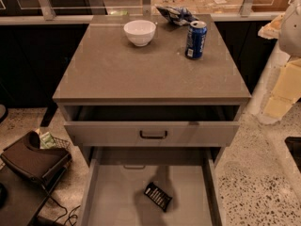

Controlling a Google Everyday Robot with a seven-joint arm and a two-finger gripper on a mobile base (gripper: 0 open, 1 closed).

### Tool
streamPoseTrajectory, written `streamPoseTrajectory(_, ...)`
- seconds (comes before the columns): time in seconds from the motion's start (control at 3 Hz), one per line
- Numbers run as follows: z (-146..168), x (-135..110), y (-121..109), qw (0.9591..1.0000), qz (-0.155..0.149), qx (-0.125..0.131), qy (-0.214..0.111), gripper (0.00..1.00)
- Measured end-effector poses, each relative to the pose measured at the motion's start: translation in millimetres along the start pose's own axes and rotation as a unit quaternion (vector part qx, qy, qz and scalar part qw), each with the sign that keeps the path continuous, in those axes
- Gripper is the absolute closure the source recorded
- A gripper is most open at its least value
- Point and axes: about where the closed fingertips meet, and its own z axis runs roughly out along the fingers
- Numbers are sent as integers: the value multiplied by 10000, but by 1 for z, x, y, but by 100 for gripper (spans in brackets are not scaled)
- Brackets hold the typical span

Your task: Pick rxbar chocolate from middle drawer and place on counter

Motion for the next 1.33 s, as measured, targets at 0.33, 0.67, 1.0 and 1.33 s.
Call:
streamPoseTrajectory(0.33,2,-1,1,10000,18,50,-4,0)
streamPoseTrajectory(0.67,16,1,20,9998,97,126,-151,0)
streamPoseTrajectory(1.0,49,15,51,9986,320,251,-336,0)
streamPoseTrajectory(1.33,96,21,82,9973,516,293,-438,0)
